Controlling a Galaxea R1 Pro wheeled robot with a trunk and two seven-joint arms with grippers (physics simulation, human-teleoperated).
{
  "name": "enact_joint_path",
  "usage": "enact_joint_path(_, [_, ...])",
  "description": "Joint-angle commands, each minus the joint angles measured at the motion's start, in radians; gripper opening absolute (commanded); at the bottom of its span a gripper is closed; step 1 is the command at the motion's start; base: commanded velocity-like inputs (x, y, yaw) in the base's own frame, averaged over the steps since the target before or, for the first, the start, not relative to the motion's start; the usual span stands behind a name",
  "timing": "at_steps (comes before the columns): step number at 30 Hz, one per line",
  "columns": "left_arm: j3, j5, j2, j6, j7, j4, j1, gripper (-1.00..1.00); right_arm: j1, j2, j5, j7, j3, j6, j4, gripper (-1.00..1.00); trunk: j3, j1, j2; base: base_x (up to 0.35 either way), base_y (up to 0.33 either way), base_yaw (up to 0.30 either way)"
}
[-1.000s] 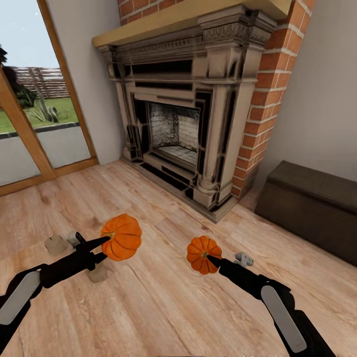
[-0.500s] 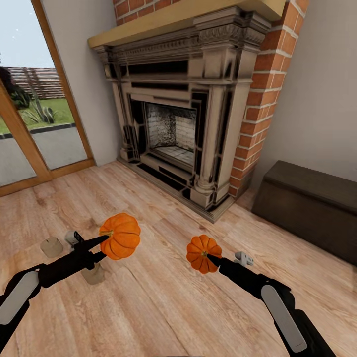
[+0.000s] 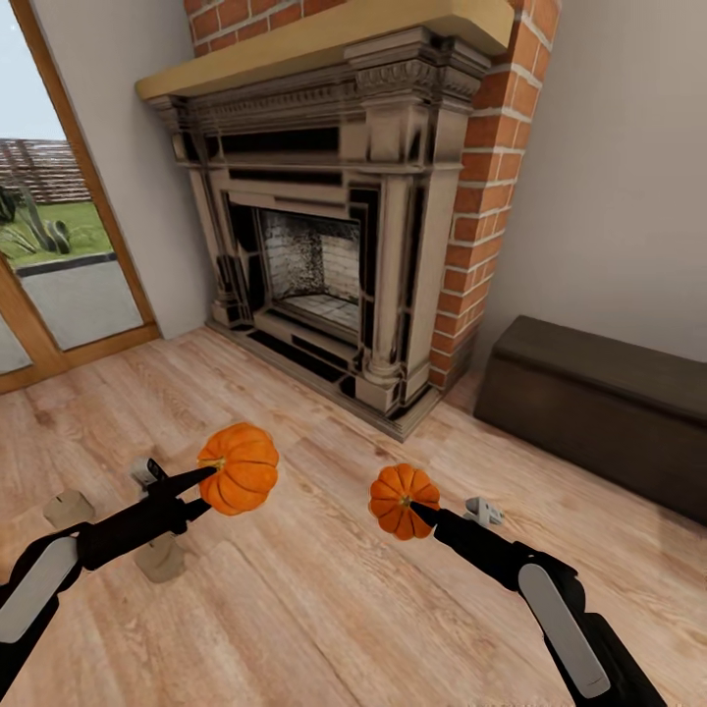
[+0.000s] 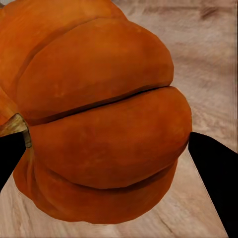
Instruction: Place each of the two pumpkins and all three candles from the living room inside a cabinet in the living room (use any cabinet), then make sure every cabinet is closed, and position the cauldron so it is next to a table in the living room.
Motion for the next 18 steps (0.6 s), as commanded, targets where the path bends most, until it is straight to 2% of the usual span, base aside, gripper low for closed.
enact_joint_path(1, [0.000, -0.004, 0.000, 0.002, 0.000, 0.000, 0.000, -1.00, -0.001, 0.000, -0.002, 0.002, 0.000, 0.003, 0.000, -1.00, 0.000, 0.000, 0.000, 0.000, 0.000, -0.226])
enact_joint_path(12, [0.001, -0.008, -0.001, 0.001, 0.000, 0.035, 0.000, -1.00, -0.001, 0.000, -0.003, 0.022, 0.000, 0.003, 0.000, -1.00, 0.012, 0.000, 0.000, 0.000, 0.000, -0.222])
enact_joint_path(18, [0.001, -0.009, -0.001, 0.001, 0.000, 0.036, 0.000, -1.00, -0.001, 0.003, 0.000, 0.023, 0.001, 0.003, -0.001, -1.00, 0.013, 0.000, 0.000, 0.000, 0.000, -0.044])
